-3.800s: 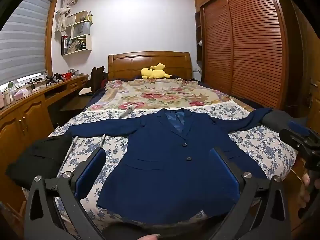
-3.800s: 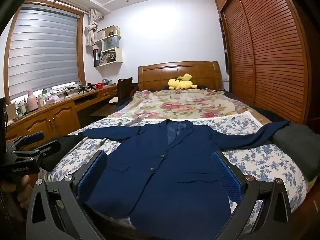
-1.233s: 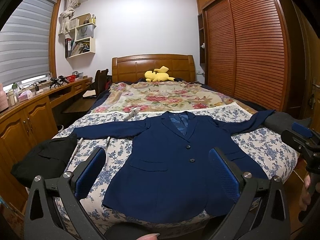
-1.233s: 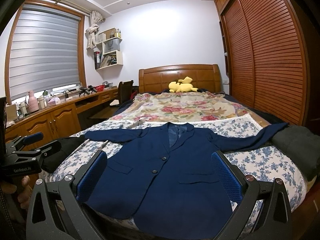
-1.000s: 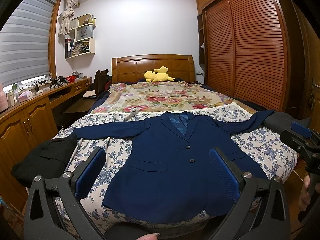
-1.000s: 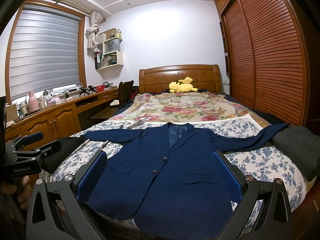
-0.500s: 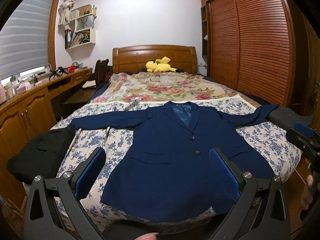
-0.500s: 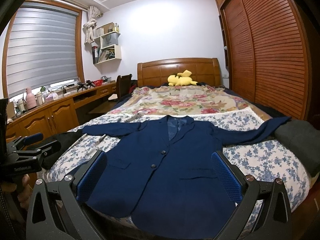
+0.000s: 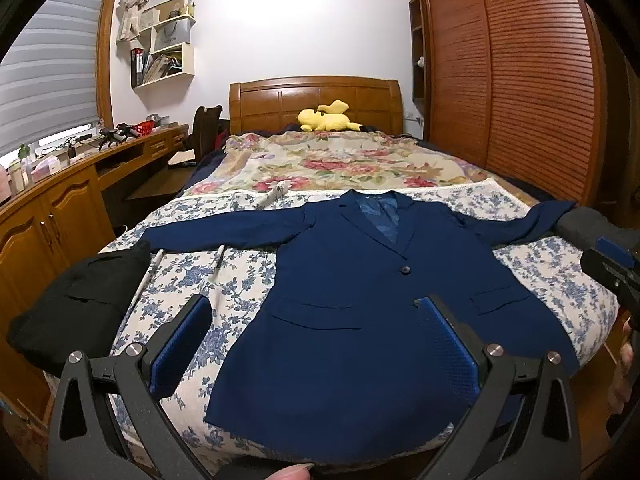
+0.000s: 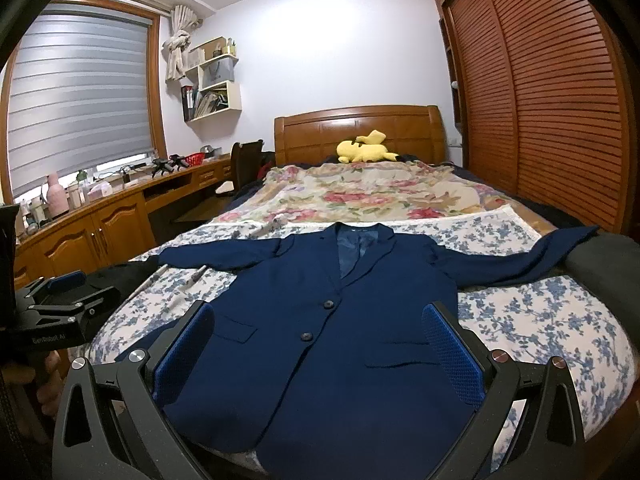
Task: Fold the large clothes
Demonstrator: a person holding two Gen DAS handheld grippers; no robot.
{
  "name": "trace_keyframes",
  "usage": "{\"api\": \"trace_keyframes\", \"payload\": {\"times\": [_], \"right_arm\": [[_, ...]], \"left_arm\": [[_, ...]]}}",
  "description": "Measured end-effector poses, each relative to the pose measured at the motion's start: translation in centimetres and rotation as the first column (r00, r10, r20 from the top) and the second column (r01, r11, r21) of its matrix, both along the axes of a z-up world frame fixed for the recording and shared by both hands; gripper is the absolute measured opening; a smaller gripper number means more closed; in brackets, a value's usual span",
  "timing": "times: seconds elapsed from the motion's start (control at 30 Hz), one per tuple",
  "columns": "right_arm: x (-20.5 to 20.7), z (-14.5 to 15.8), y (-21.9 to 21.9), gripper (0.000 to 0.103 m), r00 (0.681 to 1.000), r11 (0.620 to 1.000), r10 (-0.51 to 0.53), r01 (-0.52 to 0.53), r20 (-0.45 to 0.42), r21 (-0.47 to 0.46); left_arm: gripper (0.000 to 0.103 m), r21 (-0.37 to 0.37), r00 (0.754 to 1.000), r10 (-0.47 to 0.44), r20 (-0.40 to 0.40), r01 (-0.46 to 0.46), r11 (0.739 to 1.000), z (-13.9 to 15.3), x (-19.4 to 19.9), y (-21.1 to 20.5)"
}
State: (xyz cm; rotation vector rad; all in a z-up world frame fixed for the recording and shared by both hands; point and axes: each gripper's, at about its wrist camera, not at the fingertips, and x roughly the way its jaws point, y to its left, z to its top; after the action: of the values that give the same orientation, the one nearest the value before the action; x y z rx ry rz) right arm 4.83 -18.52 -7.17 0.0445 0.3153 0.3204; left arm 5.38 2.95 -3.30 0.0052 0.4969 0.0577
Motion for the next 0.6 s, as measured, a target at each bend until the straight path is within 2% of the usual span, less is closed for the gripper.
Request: {"api": "trace_keyframes", "payload": {"times": [0.4,0.6], "right_arm": [[5.0,-1.8,1.7,0.103,0.998,0.999,0.031,-0.033,-0.05,-0.023],[9.7,-2.3,4.2,0.103,0.989,0.993,0.108,-0.111,-0.097,-0.03]], "left_arm": [[0.103,0.018,0.999,0.014,-0.048,-0.013,1.0,-3.2,5.3,2.1],[0.103,0.013,0.995,0.056,-0.084,-0.055,0.998,-5.2,8.6,4.7]]}}
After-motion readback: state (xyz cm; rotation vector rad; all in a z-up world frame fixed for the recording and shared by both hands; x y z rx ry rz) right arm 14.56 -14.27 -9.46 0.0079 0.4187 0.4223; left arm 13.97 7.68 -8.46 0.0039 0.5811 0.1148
